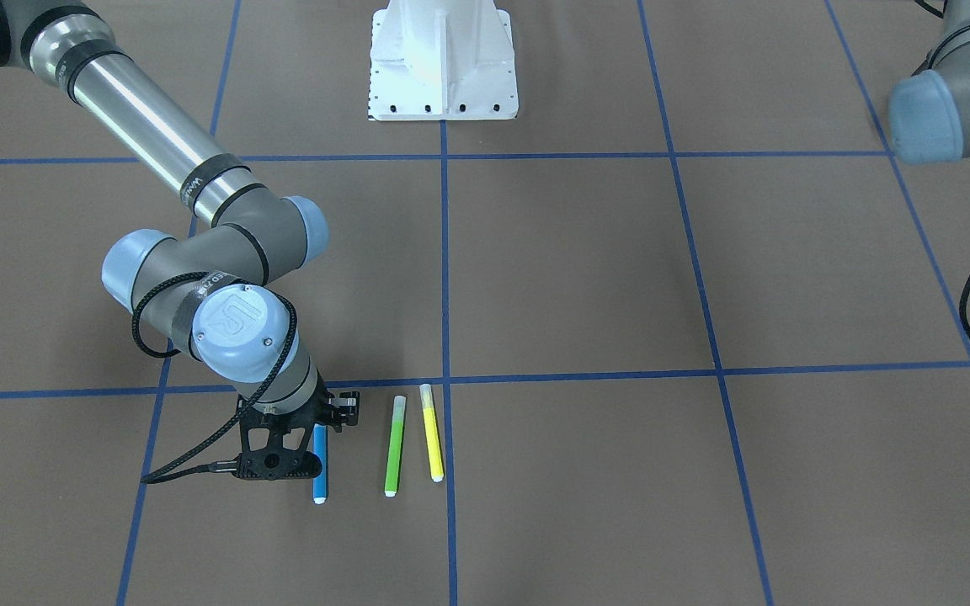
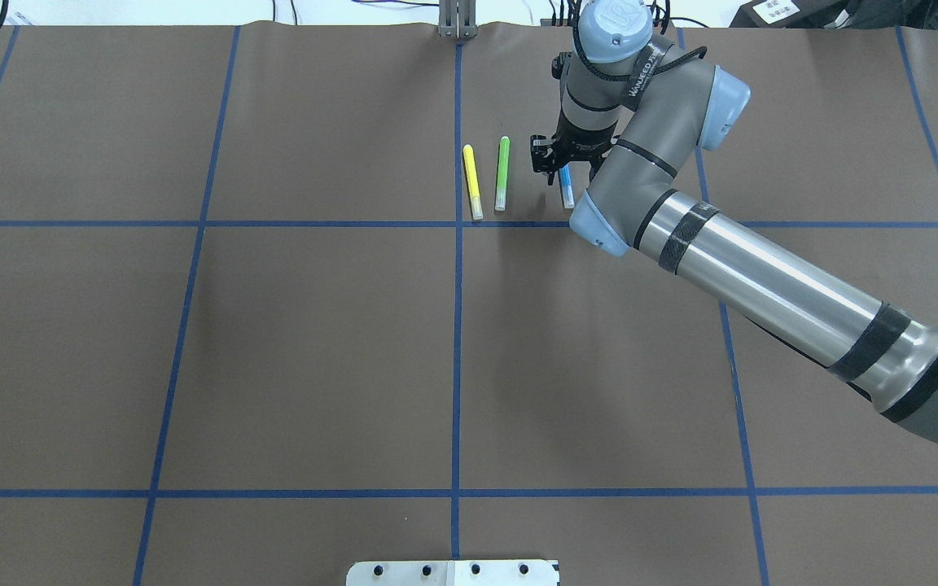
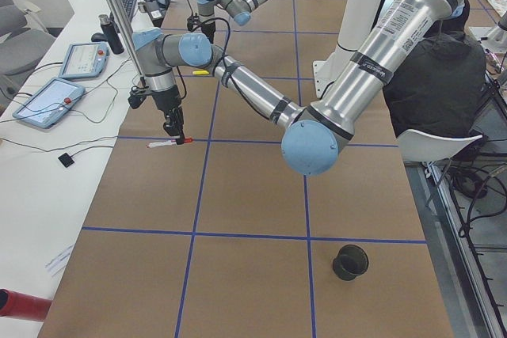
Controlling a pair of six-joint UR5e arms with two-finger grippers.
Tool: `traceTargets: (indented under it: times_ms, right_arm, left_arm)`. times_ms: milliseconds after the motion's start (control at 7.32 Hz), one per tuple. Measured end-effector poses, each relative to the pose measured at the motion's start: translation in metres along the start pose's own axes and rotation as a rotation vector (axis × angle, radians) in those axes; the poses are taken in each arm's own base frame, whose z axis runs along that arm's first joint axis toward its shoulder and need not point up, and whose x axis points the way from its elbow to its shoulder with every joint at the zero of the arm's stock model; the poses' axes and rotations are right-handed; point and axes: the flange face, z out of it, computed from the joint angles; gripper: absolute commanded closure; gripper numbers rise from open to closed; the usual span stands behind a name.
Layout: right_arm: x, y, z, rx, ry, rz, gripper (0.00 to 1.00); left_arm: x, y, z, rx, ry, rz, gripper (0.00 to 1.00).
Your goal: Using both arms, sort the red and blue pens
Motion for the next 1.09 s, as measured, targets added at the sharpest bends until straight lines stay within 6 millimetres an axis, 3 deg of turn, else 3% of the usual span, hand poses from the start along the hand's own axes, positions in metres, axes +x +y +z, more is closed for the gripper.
traceTargets:
  times_ms: [137,683,956,1093]
  right_arm:
    - [-0.001,0.003,0.005,-0.005,0.004,-0.009,0.33]
    - [0.003,0.005,0.017,-0.018,0.024,-0.043,0.57]
    - [0.003,0.005,0.019,-0.021,0.026,-0.047,0.58]
    - [0.002,0.006,0.019,-0.021,0.025,-0.049,0.81]
  left_arm:
    - [-0.006,0.004,0.004,-0.006,0.007,-0.006,1.00]
    - [-0.033,0.027,0.023,-0.040,0.036,-0.007,1.00]
    - [-0.036,0.033,0.026,-0.039,0.038,-0.002,1.00]
    - [-0.036,0.034,0.026,-0.038,0.038,0.000,1.00]
